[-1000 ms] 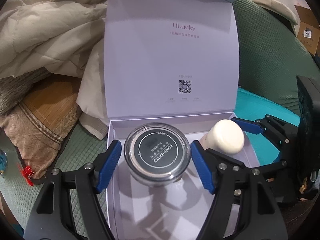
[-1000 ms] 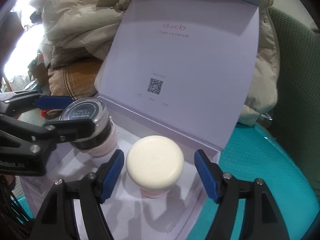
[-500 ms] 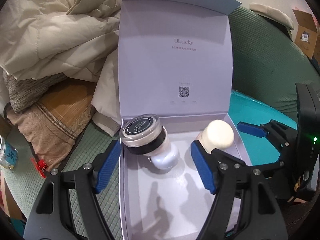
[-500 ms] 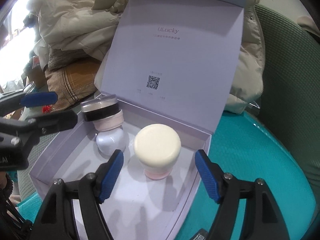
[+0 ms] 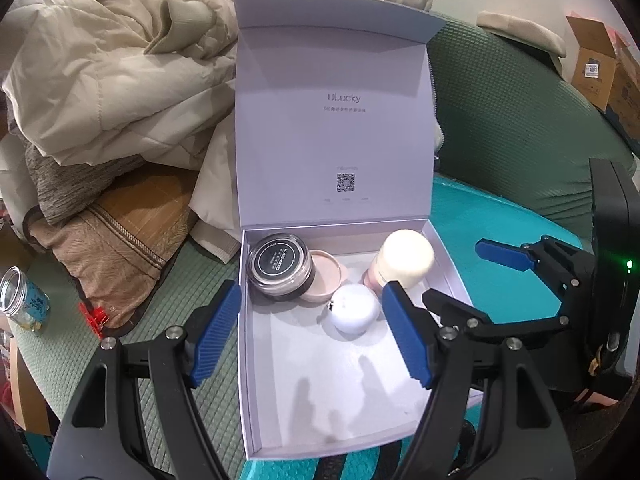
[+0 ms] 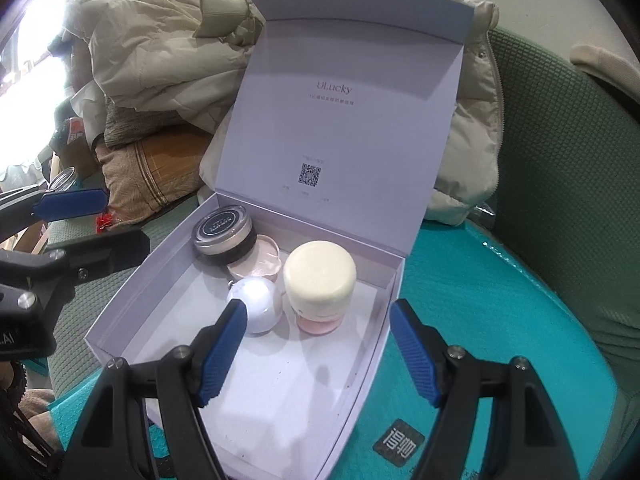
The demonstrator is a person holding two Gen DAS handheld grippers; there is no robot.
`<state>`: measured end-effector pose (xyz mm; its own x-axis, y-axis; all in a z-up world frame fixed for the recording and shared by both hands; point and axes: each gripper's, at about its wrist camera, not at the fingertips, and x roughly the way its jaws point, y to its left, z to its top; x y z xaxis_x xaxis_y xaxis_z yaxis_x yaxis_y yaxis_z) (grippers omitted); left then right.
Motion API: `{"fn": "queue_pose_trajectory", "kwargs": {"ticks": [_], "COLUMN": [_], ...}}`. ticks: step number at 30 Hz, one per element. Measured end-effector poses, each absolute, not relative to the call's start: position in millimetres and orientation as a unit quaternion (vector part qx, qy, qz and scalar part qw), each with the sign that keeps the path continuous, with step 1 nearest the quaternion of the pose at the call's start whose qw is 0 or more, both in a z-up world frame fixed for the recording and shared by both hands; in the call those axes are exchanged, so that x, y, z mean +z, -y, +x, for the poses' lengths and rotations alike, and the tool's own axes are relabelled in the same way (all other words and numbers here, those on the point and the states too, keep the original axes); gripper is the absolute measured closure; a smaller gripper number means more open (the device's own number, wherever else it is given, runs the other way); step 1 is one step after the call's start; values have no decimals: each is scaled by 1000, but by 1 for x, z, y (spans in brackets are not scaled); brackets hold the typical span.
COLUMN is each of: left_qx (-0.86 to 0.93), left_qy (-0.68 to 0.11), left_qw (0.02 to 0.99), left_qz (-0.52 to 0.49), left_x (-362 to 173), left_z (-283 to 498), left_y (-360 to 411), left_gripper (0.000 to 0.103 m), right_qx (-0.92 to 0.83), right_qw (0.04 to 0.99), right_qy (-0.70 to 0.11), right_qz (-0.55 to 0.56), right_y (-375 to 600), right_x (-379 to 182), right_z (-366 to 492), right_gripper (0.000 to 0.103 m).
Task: Organize objects
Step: 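Open both grippers to release the tin and white item in the box, then withdraw both grippers from the box toward the bear hair clips on the mat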
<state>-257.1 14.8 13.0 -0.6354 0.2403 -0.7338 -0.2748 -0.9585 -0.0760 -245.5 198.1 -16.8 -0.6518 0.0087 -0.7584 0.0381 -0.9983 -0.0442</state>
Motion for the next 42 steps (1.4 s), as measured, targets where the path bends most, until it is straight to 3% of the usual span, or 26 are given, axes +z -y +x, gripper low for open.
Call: {"fn": "queue_pose_trajectory", "kwargs": {"ticks": [18, 42], "left_qx": [916, 916], "left_qy": [-7, -7], "left_qw": [118, 105], "left_qz": [-384, -388], "left_x": [42, 44], "left_z": [-201, -131], "left_y": [7, 6], "left_gripper": [20, 19], "right_qx": [-915, -915], "right_qw": [13, 18], "right_qy": [-28, 0], "right_qz": [403, 403], "right_y": [-181, -180], "right_x": [22, 33], "right_z": [-191, -114], "right_gripper": [28, 28]}}
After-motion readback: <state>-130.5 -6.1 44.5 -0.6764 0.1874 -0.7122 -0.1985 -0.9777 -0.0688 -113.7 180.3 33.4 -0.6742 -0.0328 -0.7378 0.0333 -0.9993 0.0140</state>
